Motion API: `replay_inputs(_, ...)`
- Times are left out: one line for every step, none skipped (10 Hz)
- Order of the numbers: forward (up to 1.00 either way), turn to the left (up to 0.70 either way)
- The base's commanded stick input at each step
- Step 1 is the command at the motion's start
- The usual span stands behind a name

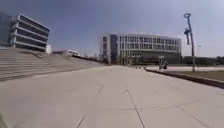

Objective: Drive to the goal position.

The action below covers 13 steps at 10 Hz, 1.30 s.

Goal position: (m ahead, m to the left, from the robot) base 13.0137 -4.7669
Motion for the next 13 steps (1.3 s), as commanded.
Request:
replay_inputs(0.7, 0.0)
replay_inputs(0.7, 0.0)
replay_inputs(0.7, 0.0)
replay_inputs(0.7, 0.0)
replay_inputs(0.7, 0.0)
replay_inputs(0.7, 0.0)
replay_inputs(0.7, 0.0)
replay_inputs(0.7, 0.0)
replay_inputs(0.7, 0.0)
replay_inputs(0.7, 0.0)
replay_inputs(0.7, 0.0)
replay_inputs(0.7, 0.0)
replay_inputs(0.7, 0.0)
